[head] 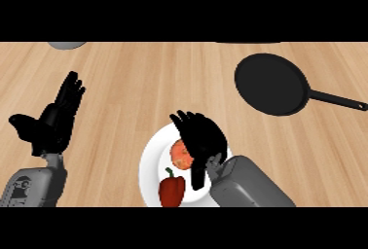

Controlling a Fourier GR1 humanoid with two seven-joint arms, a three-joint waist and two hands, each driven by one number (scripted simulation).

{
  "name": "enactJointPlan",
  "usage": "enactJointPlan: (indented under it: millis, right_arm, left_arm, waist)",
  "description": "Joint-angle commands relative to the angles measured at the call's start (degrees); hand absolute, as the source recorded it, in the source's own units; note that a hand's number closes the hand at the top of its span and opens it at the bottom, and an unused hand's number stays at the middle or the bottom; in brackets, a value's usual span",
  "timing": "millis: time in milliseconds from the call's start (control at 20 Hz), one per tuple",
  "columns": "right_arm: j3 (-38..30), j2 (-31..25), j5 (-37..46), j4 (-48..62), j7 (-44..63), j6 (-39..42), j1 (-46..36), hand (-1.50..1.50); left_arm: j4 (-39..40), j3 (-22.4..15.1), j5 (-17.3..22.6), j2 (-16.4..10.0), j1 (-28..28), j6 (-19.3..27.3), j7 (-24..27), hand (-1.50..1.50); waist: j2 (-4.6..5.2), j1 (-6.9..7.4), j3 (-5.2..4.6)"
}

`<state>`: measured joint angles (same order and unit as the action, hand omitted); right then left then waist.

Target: Pick the squash from the plate and place it in the pan

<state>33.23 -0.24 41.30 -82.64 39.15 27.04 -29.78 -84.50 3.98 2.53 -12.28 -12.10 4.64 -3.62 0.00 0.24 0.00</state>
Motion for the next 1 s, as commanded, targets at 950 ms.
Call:
enactJointPlan:
  millis: [950]
  right_arm:
    - [7.0,0.2,-4.5,21.2,-3.8,-9.0,-5.7,-1.50]
  left_arm:
    - [-2.9,1.3,-0.8,1.2,-0.1,-2.6,-2.7,0.00]
  waist:
    - [0.04,0.48,0.01]
